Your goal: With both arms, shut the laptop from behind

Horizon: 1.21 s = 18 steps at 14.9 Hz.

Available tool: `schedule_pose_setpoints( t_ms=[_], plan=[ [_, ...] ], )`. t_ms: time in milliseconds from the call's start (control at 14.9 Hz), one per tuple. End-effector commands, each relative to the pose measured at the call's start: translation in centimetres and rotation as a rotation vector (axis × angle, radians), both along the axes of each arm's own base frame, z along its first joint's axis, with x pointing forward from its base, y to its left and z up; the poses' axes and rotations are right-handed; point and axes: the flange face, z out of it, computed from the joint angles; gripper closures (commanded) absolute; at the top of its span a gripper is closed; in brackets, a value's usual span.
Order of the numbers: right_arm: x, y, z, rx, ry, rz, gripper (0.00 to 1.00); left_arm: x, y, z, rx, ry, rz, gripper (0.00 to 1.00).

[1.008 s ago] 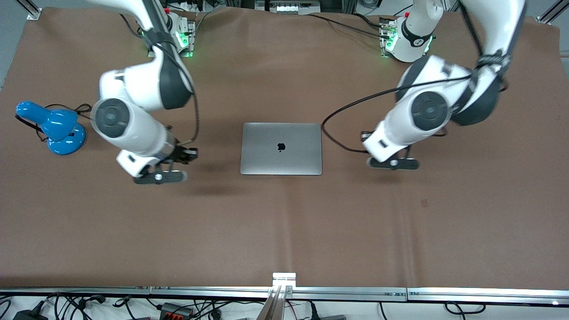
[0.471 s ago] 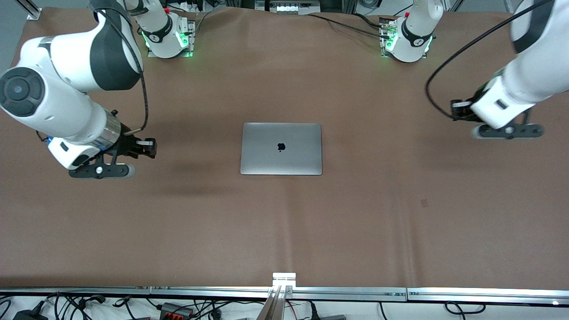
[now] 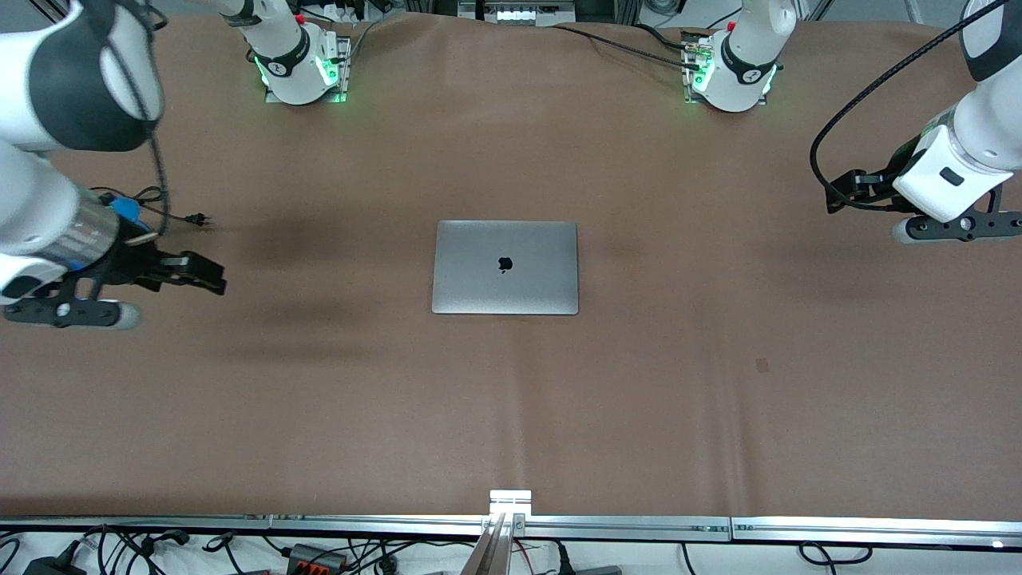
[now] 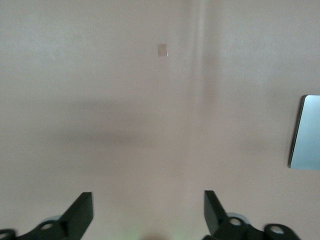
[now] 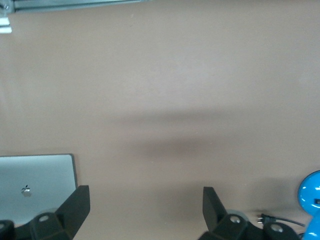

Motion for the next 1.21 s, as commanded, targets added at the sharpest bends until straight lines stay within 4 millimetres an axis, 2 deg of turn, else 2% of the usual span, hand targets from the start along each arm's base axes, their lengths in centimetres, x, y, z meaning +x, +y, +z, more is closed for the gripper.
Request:
schedule_pose_setpoints(
  t_ms=[0, 67, 202, 269, 538, 874, 1143],
  plan=[
    [-0.6, -3.8, 1.9, -0.011, -0.011, -0.008, 0.00, -1.1, 1.2, 0.1, -0.017, -0.023, 0.012, 0.00],
    [-1.1, -5.0, 2.3, -0.016, -0.015, -0.004, 0.00, -1.7, 1.3, -0.2, -0.031, -0.021, 0.019, 0.00],
    [-1.4, -7.4, 2.0, -0.027, -0.024, 0.025, 0.00, -2.1, 2.1, -0.3, -0.035, -0.031, 0.025, 0.00],
    [-1.7, -7.7, 2.1, -0.033, -0.039, 0.048, 0.00, -1.9, 2.1, -0.3, -0.034, -0.031, 0.022, 0.00],
    [-3.4, -8.1, 2.8, -0.073, -0.038, 0.075, 0.00, -1.7, 1.2, 0.2, -0.035, -0.043, 0.017, 0.00],
    [-8.8, -8.3, 1.1, -0.071, -0.041, 0.074, 0.00, -1.3, 1.1, 0.5, -0.035, -0.048, 0.018, 0.00],
    [-10.2, -8.4, 1.6, -0.070, -0.034, 0.076, 0.00, -1.3, 1.1, 0.5, -0.035, -0.046, 0.019, 0.00]
  ],
)
